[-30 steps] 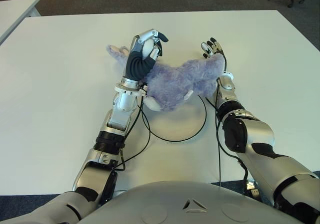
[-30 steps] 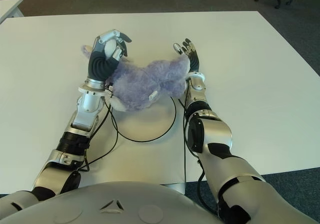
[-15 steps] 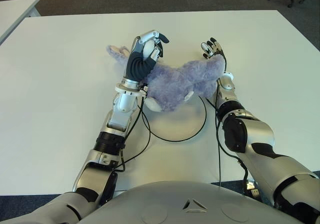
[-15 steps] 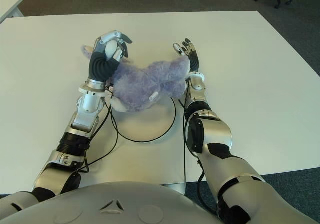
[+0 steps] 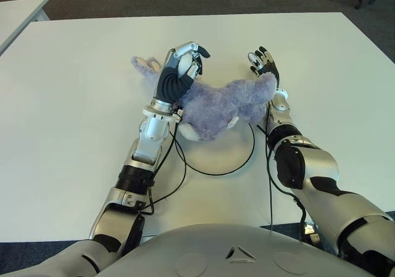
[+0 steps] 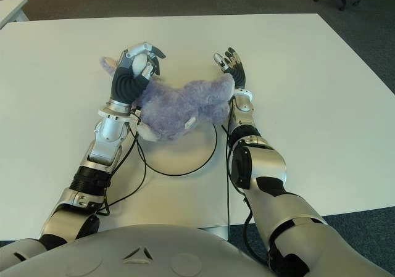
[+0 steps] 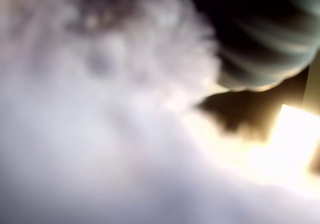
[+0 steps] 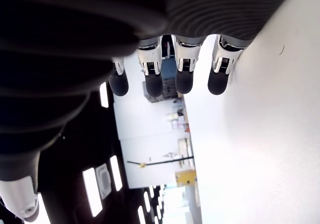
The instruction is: Put the doll into the plate.
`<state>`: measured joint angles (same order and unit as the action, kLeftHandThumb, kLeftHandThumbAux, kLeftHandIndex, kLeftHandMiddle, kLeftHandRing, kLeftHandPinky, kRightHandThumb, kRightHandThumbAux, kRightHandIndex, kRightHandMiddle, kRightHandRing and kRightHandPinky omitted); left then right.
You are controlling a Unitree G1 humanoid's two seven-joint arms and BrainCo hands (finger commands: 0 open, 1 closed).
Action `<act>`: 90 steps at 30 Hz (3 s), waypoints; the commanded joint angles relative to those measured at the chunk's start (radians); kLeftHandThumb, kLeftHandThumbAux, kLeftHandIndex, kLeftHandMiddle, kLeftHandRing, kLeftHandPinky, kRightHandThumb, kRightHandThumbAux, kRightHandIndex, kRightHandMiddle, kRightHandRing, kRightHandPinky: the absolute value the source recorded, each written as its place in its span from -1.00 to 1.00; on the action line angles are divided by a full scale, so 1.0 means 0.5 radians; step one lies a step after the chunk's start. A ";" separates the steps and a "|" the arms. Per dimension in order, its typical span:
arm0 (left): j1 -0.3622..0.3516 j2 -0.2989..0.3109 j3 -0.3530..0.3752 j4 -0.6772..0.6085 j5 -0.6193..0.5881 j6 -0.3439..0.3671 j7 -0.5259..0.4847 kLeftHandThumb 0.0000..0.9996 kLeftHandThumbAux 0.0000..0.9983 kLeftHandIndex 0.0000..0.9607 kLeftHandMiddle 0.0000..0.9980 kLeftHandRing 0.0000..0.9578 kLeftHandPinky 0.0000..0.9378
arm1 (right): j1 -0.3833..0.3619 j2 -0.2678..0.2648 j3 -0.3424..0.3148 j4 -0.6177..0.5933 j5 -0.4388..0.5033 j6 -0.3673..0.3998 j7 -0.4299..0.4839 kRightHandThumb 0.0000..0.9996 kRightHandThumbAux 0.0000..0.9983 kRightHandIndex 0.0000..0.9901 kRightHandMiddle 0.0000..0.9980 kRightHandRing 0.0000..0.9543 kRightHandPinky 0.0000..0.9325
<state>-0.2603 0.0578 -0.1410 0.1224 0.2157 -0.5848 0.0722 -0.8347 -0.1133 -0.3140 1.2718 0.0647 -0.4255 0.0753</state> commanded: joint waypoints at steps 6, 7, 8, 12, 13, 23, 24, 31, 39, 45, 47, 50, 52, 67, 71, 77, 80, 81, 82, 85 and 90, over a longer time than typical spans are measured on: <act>0.060 -0.018 -0.026 -0.019 -0.091 0.053 -0.111 0.50 0.39 -0.08 0.68 0.77 0.81 | 0.145 0.043 -0.001 0.106 0.010 0.110 -0.007 -0.85 0.21 -0.96 -0.92 -0.92 -0.86; 0.066 -0.019 -0.030 -0.019 -0.089 0.051 -0.116 0.50 0.39 -0.08 0.68 0.77 0.81 | 0.145 0.043 -0.001 0.106 0.010 0.110 -0.005 -0.85 0.21 -0.96 -0.92 -0.92 -0.86; 0.069 -0.019 -0.033 -0.019 -0.088 0.050 -0.120 0.50 0.39 -0.08 0.68 0.77 0.81 | 0.145 0.044 -0.001 0.106 0.011 0.110 -0.005 -0.85 0.20 -0.96 -0.92 -0.92 -0.87; 0.075 -0.015 -0.044 -0.016 -0.117 0.046 -0.156 0.50 0.39 -0.08 0.68 0.77 0.81 | 0.145 0.044 0.000 0.106 0.010 0.108 -0.006 -0.86 0.20 -0.96 -0.92 -0.92 -0.87; 0.077 -0.015 -0.047 -0.014 -0.122 0.045 -0.163 0.50 0.39 -0.08 0.68 0.77 0.81 | 0.145 0.045 0.001 0.106 0.009 0.107 -0.007 -0.86 0.20 -0.96 -0.92 -0.92 -0.87; 0.095 -0.011 -0.066 -0.012 -0.149 0.048 -0.195 0.50 0.39 -0.08 0.69 0.78 0.83 | 0.146 0.045 0.002 0.105 0.009 0.101 -0.007 -0.86 0.21 -0.96 -0.92 -0.92 -0.87; 0.097 -0.012 -0.068 -0.013 -0.151 0.048 -0.197 0.50 0.39 -0.08 0.69 0.78 0.83 | 0.146 0.045 0.002 0.105 0.009 0.100 -0.007 -0.86 0.21 -0.96 -0.92 -0.92 -0.87; 0.096 -0.018 -0.074 0.006 -0.151 0.018 -0.194 0.50 0.39 -0.08 0.70 0.79 0.83 | 0.145 0.044 0.001 0.105 0.010 0.102 -0.003 -0.86 0.21 -0.96 -0.93 -0.92 -0.88; 0.089 -0.017 -0.081 0.030 -0.157 -0.001 -0.202 0.50 0.39 -0.08 0.69 0.78 0.82 | 0.144 0.043 0.003 0.106 0.009 0.104 -0.005 -0.86 0.20 -0.96 -0.92 -0.92 -0.87; 0.092 -0.013 -0.091 0.019 -0.166 0.031 -0.224 0.50 0.39 -0.08 0.70 0.80 0.82 | 0.144 0.044 0.003 0.106 0.010 0.104 -0.005 -0.87 0.20 -0.96 -0.92 -0.92 -0.87; 0.094 -0.013 -0.094 0.014 -0.182 0.042 -0.240 0.50 0.39 -0.08 0.70 0.80 0.82 | 0.143 0.044 0.003 0.105 0.010 0.104 -0.006 -0.87 0.21 -0.96 -0.92 -0.92 -0.87; 0.093 -0.015 -0.096 0.019 -0.200 0.048 -0.260 0.49 0.39 -0.08 0.70 0.80 0.82 | 0.143 0.044 0.002 0.105 0.011 0.104 -0.004 -0.87 0.21 -0.96 -0.92 -0.92 -0.88; 0.094 -0.017 -0.098 0.018 -0.206 0.057 -0.270 0.49 0.39 -0.08 0.71 0.80 0.82 | 0.143 0.044 0.001 0.105 0.013 0.104 -0.002 -0.87 0.21 -0.96 -0.92 -0.92 -0.88; 0.108 -0.027 -0.107 0.017 -0.225 0.106 -0.304 0.49 0.39 -0.08 0.69 0.79 0.81 | 0.144 0.042 0.004 0.104 0.010 0.104 0.001 -0.86 0.20 -0.96 -0.93 -0.93 -0.88; 0.113 -0.030 -0.115 0.024 -0.246 0.120 -0.327 0.49 0.39 -0.08 0.69 0.78 0.81 | 0.144 0.041 0.004 0.104 0.010 0.103 0.004 -0.86 0.19 -0.96 -0.93 -0.93 -0.88; 0.121 -0.034 -0.116 0.027 -0.250 0.130 -0.339 0.49 0.39 -0.08 0.69 0.79 0.81 | 0.145 0.040 0.008 0.103 0.008 0.097 0.006 -0.86 0.19 -0.96 -0.93 -0.93 -0.89; 0.122 -0.032 -0.121 0.029 -0.240 0.123 -0.338 0.49 0.39 -0.08 0.69 0.79 0.80 | 0.145 0.040 0.008 0.102 0.009 0.096 0.006 -0.86 0.19 -0.97 -0.93 -0.93 -0.89; 0.123 -0.032 -0.123 0.030 -0.241 0.123 -0.338 0.49 0.39 -0.08 0.69 0.79 0.80 | 0.145 0.040 0.009 0.102 0.009 0.096 0.006 -0.86 0.19 -0.97 -0.93 -0.93 -0.89; 0.123 -0.032 -0.124 0.032 -0.244 0.125 -0.341 0.49 0.39 -0.08 0.69 0.79 0.80 | 0.145 0.039 0.010 0.102 0.008 0.096 0.005 -0.86 0.19 -0.97 -0.93 -0.93 -0.89; 0.128 -0.030 -0.129 0.030 -0.246 0.142 -0.344 0.49 0.39 -0.08 0.69 0.79 0.80 | 0.146 0.039 0.012 0.101 0.007 0.095 0.003 -0.86 0.19 -0.97 -0.93 -0.93 -0.89; 0.134 -0.028 -0.136 0.028 -0.255 0.157 -0.350 0.49 0.39 -0.08 0.69 0.79 0.80 | 0.147 0.039 0.014 0.100 0.008 0.095 0.000 -0.86 0.19 -0.97 -0.93 -0.93 -0.89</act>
<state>-0.2270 0.0464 -0.1981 0.1170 0.0953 -0.5317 -0.0744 -0.8336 -0.1158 -0.3057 1.2727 0.0647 -0.4255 0.0795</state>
